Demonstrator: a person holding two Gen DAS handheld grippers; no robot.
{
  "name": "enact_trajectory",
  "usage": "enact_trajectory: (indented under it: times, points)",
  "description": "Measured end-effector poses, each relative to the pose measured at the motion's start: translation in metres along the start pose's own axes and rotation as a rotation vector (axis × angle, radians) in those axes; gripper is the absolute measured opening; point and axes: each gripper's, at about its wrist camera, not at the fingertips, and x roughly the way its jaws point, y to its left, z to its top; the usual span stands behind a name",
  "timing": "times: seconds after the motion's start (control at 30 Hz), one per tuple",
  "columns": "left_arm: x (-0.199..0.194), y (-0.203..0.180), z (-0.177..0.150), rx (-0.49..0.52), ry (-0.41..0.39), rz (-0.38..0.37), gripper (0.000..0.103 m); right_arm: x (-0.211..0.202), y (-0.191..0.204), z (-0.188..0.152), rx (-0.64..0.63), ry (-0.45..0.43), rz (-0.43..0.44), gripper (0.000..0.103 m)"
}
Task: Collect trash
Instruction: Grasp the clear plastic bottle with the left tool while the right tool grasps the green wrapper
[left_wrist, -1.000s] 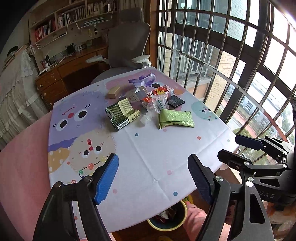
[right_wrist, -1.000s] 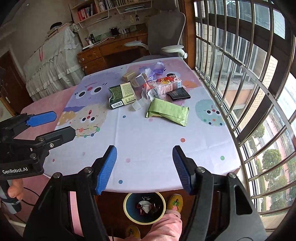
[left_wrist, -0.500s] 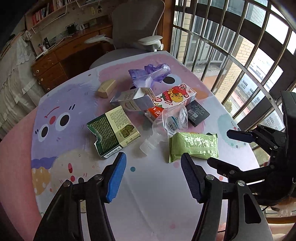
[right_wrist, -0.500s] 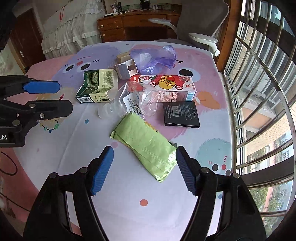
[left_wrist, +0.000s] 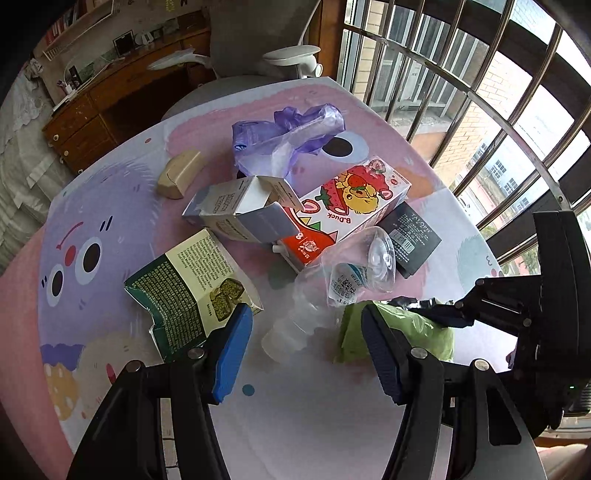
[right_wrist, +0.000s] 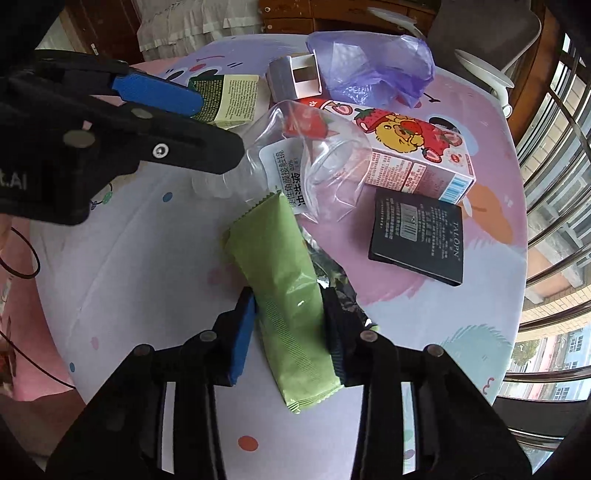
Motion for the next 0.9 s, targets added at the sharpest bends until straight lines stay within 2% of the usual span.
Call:
enact_trajectory:
  times: [0.03,0.07,0.23,0.37,0.5,0.67,0.77,0.9]
  points:
    - [0.004,-0.001,0.003,0.001,0.003,-0.005,0.063,-0.002,-0.002,-0.002,0.002,0.002,0.007,0.019]
    - [0.007,-0.002,0.005,0.004,0.004,-0.007,0.063,-0.004,-0.004,-0.004,0.007,0.003,0.011,0.018]
    - [0.024,-0.006,0.017,0.033,0.015,-0.010,0.063,-0.020,-0.036,-0.020,0.161,-0.015,0.046,0.016]
    - [0.036,-0.006,0.025,0.053,0.025,-0.020,0.058,-0.027,-0.072,-0.028,0.318,-0.037,0.038,0.015]
    - [0.046,-0.009,0.033,0.082,0.034,-0.037,0.058,-0.032,-0.096,-0.025,0.413,-0.069,0.011,0.015]
    - [0.055,-0.017,0.037,0.118,0.059,-0.086,0.057,-0.030,-0.110,-0.013,0.445,-0.093,0.003,0.015]
    - [0.057,-0.024,0.033,0.129,0.077,-0.127,0.045,-0.033,-0.100,-0.001,0.433,-0.096,0.003,0.015]
    - [0.060,-0.034,0.025,0.128,0.089,-0.147,0.041,-0.027,-0.084,0.005,0.425,-0.090,0.007,0.015]
